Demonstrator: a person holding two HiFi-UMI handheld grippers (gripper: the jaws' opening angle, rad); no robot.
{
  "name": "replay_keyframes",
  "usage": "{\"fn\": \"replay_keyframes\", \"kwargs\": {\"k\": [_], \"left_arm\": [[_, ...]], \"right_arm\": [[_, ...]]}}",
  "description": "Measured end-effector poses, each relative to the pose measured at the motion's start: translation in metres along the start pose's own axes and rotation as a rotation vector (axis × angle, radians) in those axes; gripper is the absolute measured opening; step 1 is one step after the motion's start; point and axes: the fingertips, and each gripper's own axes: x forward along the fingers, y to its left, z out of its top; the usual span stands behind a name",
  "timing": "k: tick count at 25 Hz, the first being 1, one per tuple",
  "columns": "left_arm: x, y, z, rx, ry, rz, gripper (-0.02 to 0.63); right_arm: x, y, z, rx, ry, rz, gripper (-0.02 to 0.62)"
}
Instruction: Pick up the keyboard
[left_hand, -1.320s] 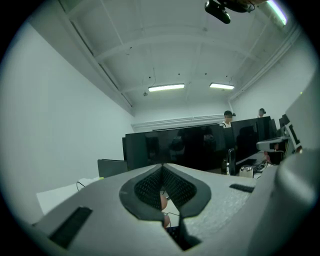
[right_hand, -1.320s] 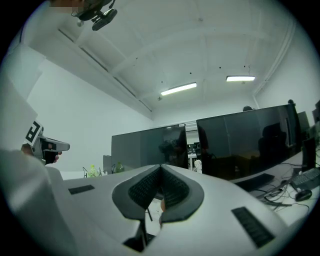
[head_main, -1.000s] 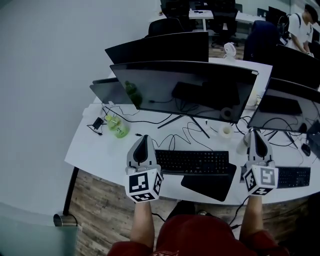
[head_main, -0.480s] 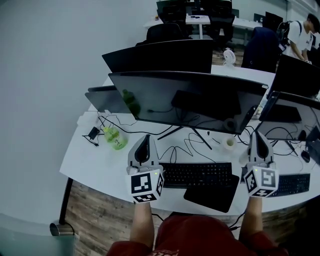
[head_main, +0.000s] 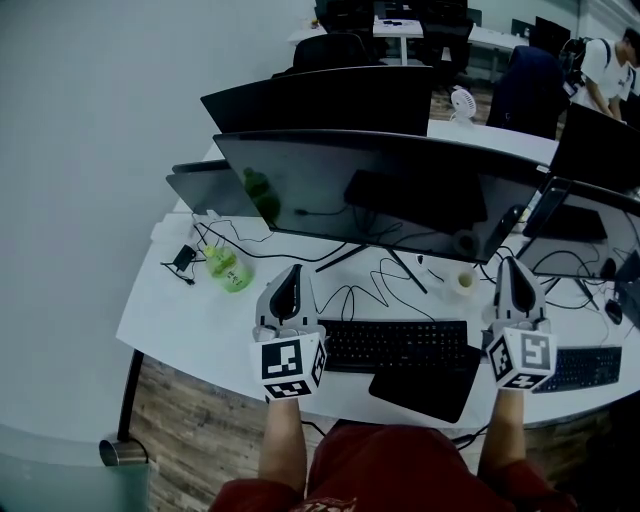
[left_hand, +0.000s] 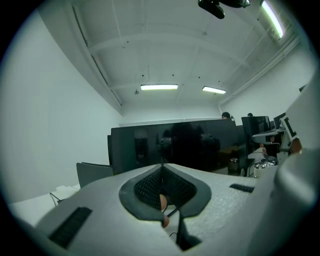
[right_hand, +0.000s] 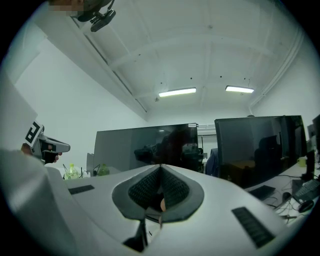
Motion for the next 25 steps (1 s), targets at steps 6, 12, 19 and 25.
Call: {"fn": "replay_keyframes", "kwargs": {"k": [6, 12, 19, 25], "left_arm": [[0.01, 0.0, -0.038, -0.004, 0.104, -0.035, 0.032], [0.006, 0.003, -0.09, -0.052, 0.248, -0.07, 0.095], [-0.007, 0.007, -0.158, -0.122, 0.431, -0.099, 0.134], [-0.022, 0.007, -0.218, -0.179, 0.594, -0.121, 0.19]], "right_arm": [[0.002, 0.009, -0.041, 0.005, 0.109, 0.035, 0.012], [-0.003, 0.017, -0.092, 0.022, 0.241, 0.046, 0.041], [-0.006, 0.025, -0.15, 0.062, 0.404, 0.083, 0.115], [-0.021, 0.036, -0.21, 0.098, 0.575, 0.117, 0.216]]}}
